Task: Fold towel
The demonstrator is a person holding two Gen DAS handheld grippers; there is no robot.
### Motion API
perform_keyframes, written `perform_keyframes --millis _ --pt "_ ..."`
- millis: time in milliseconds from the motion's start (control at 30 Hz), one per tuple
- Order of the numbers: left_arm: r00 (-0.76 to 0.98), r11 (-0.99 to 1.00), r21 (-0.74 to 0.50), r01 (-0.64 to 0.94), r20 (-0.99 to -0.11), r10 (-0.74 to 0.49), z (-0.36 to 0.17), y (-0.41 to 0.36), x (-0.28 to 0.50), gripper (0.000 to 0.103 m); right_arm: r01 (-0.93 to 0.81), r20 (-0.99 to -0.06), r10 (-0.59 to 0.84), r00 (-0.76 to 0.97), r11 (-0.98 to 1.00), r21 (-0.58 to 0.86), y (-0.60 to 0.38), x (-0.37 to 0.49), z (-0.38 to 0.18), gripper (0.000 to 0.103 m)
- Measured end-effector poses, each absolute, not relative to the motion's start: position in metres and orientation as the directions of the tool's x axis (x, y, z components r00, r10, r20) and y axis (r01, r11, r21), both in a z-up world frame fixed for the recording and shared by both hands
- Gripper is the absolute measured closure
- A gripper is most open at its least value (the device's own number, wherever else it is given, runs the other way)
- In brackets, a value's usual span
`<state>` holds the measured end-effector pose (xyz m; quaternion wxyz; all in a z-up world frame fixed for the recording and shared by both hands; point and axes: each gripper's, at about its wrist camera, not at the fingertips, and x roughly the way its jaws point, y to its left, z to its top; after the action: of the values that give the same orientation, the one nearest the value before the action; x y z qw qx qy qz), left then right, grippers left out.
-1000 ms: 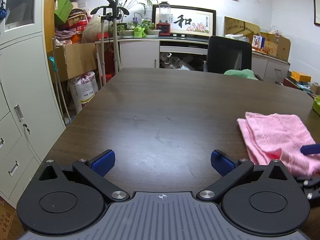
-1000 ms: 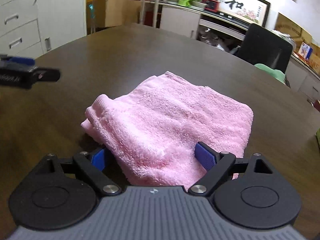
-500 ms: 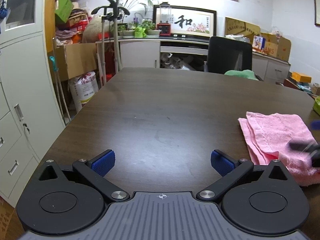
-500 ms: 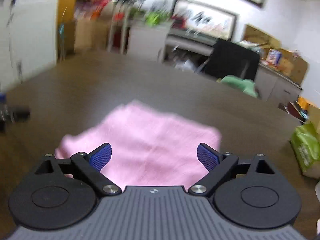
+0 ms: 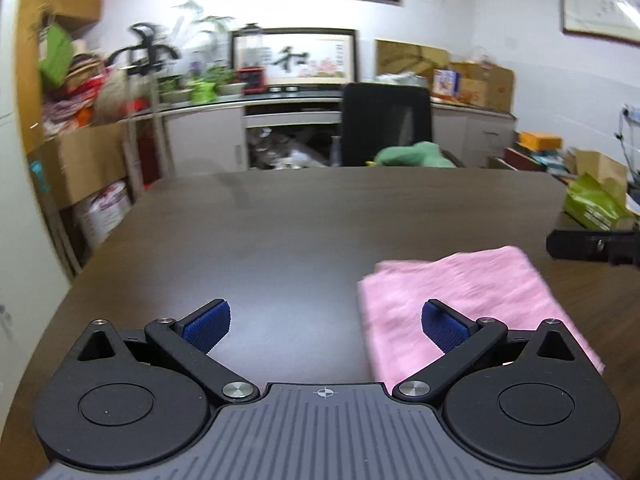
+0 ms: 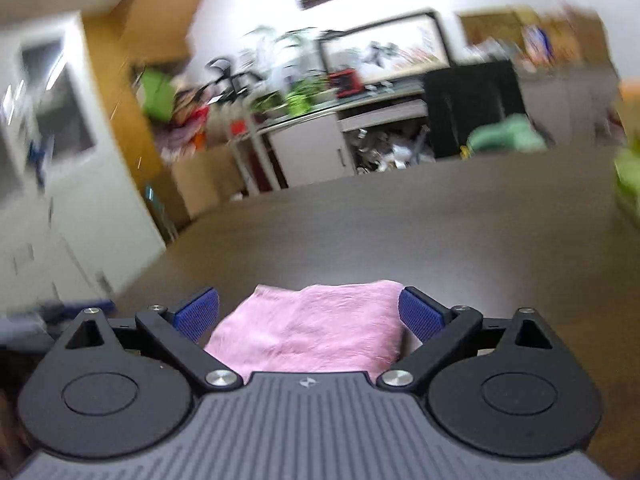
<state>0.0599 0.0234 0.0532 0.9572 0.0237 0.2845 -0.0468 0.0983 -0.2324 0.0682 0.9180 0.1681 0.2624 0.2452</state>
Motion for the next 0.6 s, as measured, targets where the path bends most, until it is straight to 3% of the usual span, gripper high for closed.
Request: perform_keyframes --millis 133,233,300,367,500,600 --pt "0.785 0.99 0.016 0.143 -0.611 -0.103 0.036 0.002 0.094 0.005 -0.321 -0.385 0.544 0.745 0.799 0.509 -0.254 0.104 0.062 0.005" --pt "0.755 0.991 0.092 0.101 -0.656 -0.016 0.016 -0.004 0.106 0.007 -0.307 -0.381 0.543 0.748 0.793 0.527 -0.26 0.107 0.058 0.004" --pt "0.76 0.992 0.104 0.073 -0.65 0.012 0.007 0.0 0.106 0.001 -0.313 -0.387 0.547 0.742 0.794 0.521 -0.258 0.107 0.058 0.004" --pt "0.767 0.993 0.099 0.071 -0.641 0.01 0.004 0.004 0.104 0.0 -0.325 -0.401 0.551 0.732 0.799 0.506 -0.252 0.106 0.059 0.003" --pt "0.795 0.982 0.186 -0.043 -0.589 0.147 0.002 0.004 0.103 0.0 -0.367 -0.421 0.56 0.714 0.811 0.455 -0.235 0.096 0.062 0.003" --pt "0.793 0.986 0.157 -0.055 -0.593 0.139 0.001 0.01 0.102 0.001 -0.413 -0.421 0.614 0.668 0.776 0.477 -0.227 0.095 0.06 0.003"
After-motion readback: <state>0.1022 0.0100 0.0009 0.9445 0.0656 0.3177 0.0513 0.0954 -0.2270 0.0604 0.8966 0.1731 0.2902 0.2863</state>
